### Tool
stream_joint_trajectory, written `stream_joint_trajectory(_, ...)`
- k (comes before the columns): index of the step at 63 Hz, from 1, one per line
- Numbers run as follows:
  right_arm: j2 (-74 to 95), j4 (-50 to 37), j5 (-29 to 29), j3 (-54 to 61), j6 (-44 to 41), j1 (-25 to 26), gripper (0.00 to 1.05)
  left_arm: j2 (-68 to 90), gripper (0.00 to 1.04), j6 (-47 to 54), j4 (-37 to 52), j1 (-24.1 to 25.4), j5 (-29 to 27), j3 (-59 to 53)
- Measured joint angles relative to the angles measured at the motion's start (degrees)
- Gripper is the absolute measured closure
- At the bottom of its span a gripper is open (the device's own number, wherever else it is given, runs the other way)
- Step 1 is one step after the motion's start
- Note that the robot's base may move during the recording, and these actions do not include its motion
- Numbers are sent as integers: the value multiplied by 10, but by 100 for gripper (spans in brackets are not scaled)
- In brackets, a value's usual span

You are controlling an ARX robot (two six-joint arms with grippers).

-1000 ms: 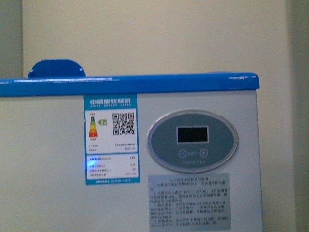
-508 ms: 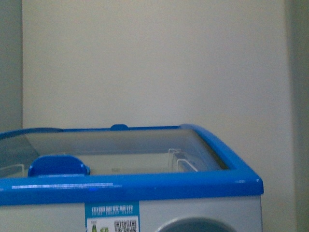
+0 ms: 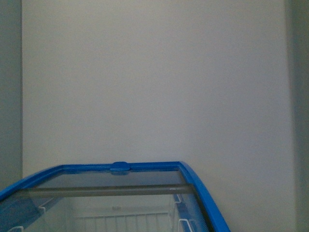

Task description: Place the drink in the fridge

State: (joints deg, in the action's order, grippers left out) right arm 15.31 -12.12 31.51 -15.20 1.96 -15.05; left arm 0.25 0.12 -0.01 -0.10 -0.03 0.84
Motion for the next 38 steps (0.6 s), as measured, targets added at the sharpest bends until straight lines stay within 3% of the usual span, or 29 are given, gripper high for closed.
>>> stream_joint_trajectory(15,0,-1,0,0,0,0,64,0,8,-3,0,0,3,0)
stream_joint_trajectory(22,0,-1,0,0,0,0,64,75,8,-74,-18,32,98,25)
stream_joint_trajectory(27,0,-1,-2,0,0,-1,64,246,8,-84,87,70,160,64)
stream_joint_trajectory(38,0,-1,3,0,0,-1,64,511,8,46,286,78,195,149)
